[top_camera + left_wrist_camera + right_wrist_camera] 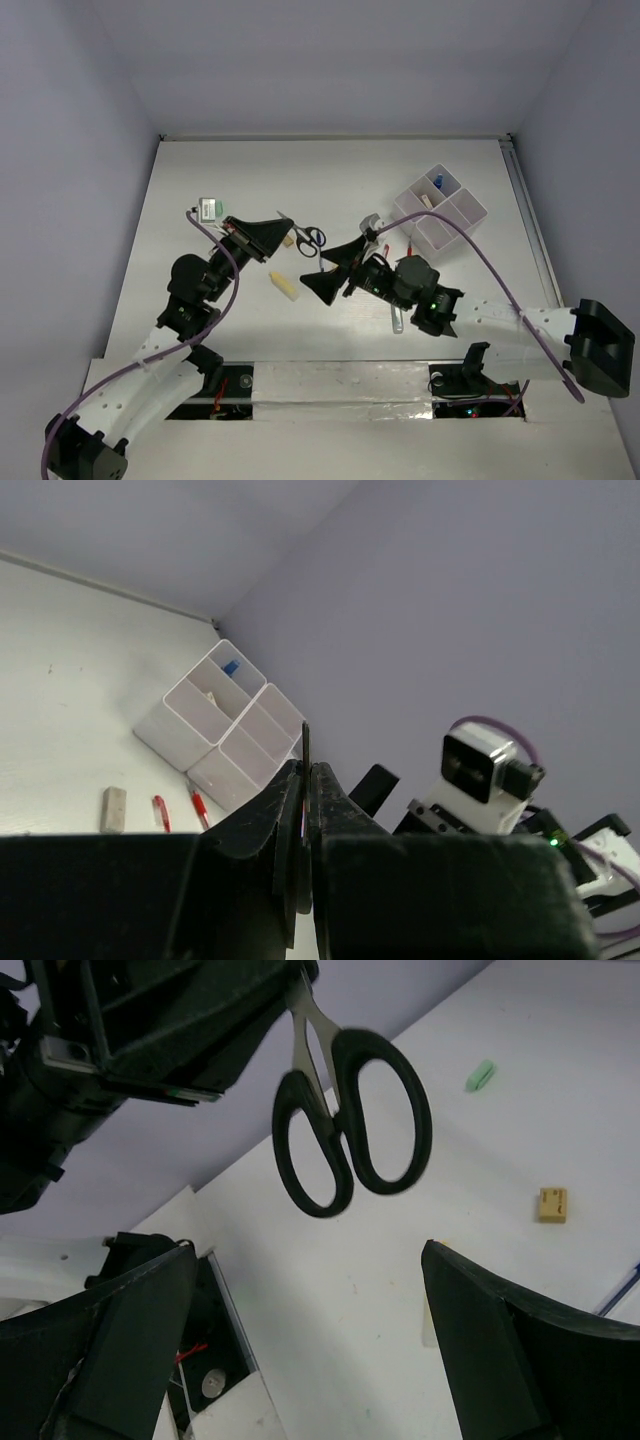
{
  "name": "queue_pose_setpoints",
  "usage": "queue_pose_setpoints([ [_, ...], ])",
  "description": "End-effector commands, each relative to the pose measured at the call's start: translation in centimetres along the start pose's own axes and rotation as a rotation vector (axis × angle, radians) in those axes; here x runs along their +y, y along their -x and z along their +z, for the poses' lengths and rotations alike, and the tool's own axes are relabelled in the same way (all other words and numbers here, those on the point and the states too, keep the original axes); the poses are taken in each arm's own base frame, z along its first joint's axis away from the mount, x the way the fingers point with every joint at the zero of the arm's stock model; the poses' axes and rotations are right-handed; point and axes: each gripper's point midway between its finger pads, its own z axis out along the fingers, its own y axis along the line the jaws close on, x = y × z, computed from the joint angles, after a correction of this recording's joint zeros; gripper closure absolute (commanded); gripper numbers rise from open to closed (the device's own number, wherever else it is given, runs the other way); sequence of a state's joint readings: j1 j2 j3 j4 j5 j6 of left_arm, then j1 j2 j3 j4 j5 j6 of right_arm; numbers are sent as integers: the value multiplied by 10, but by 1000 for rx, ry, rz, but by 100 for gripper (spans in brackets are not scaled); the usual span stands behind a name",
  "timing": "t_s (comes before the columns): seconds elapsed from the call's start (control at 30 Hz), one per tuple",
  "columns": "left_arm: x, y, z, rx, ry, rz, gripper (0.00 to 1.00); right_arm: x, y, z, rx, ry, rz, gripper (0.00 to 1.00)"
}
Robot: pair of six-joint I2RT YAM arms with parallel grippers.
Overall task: Sort the stationery into containers
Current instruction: Place the scissors in the storage box.
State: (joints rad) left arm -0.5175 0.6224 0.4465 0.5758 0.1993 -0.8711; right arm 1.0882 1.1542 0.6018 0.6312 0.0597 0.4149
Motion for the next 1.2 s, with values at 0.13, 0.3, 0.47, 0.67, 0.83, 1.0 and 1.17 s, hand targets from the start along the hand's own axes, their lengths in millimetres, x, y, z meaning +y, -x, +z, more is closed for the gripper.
queue_pose_setpoints([
  [0.13,-27,-3,17,80,-127,140,100,-5,49,-30,-117,-80,-91,0],
  [0.3,-32,-30,25,256,-208,202,100,-8,64,-59,-32,-95,-207,0],
  [0.47,-45,-52,17,379,-323,215,100,13,72,-64,122,4,-250,0],
  [0.67,-64,-62,4,439,-401,252,100,22,85,-57,172,35,-271,21],
  [0.83,-74,-61,-2,438,-434,261,100,27,82,-50,223,91,-231,22],
  [1.0,-80,-57,-3,433,-451,260,100,13,70,-41,278,85,-197,23],
  [1.17,-83,-60,-4,444,-467,256,100,13,60,-31,305,130,-161,33],
])
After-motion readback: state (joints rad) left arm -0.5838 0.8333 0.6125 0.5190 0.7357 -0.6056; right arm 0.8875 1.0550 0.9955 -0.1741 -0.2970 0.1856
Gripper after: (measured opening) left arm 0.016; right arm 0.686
